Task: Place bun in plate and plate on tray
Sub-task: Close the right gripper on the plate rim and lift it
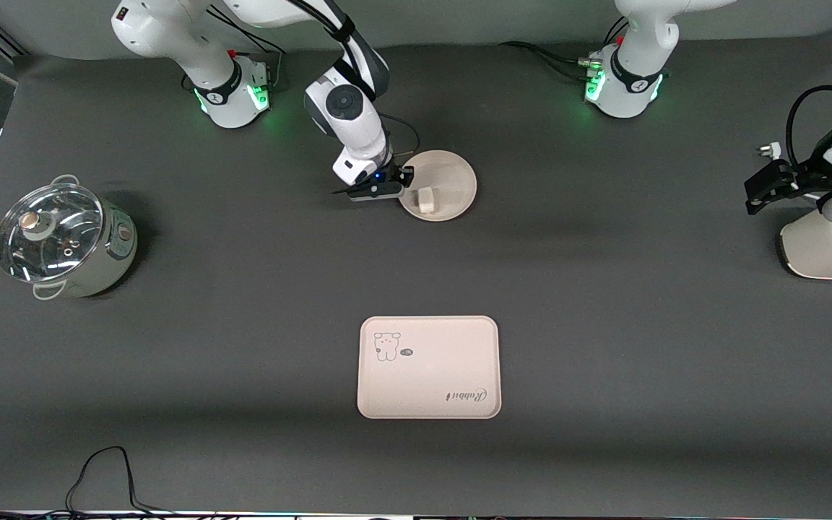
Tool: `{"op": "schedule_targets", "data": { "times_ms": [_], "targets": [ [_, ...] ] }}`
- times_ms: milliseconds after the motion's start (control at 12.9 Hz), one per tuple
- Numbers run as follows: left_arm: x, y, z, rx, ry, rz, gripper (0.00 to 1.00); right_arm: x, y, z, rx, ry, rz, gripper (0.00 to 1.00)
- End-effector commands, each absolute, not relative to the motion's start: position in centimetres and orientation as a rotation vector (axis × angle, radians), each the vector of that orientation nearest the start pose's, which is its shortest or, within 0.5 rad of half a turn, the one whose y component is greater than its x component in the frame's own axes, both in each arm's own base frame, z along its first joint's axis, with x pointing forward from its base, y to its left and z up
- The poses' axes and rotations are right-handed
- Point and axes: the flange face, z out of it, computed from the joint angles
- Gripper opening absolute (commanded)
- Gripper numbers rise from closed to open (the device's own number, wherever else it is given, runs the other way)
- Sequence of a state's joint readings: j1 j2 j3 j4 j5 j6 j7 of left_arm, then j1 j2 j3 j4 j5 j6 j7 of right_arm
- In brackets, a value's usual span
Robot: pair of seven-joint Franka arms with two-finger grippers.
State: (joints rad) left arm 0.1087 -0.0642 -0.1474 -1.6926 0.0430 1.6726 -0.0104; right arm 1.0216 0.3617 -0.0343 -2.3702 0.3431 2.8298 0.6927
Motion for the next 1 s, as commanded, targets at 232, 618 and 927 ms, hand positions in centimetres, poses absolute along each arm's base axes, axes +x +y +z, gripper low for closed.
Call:
{"op": "schedule_targets", "data": {
  "times_ms": [232, 618, 927],
  "targets": [
    [53.9, -1.8, 62.0, -3.089, 0.063, -0.078, 1.00, 29.6, 42.2, 18.3, -2.979, 0.051, 0.018, 0.04],
    [53.8, -2.0, 61.9, -3.087, 0.053, -0.065, 1.00, 30.9, 41.8, 24.3, -2.948, 0.032, 0.079, 0.01],
    [53.8, -2.5, 61.7, -3.085, 0.061, -0.056, 1.00, 31.5, 40.6, 34.6, -2.853, -0.061, 0.064, 0.01]
  ]
}}
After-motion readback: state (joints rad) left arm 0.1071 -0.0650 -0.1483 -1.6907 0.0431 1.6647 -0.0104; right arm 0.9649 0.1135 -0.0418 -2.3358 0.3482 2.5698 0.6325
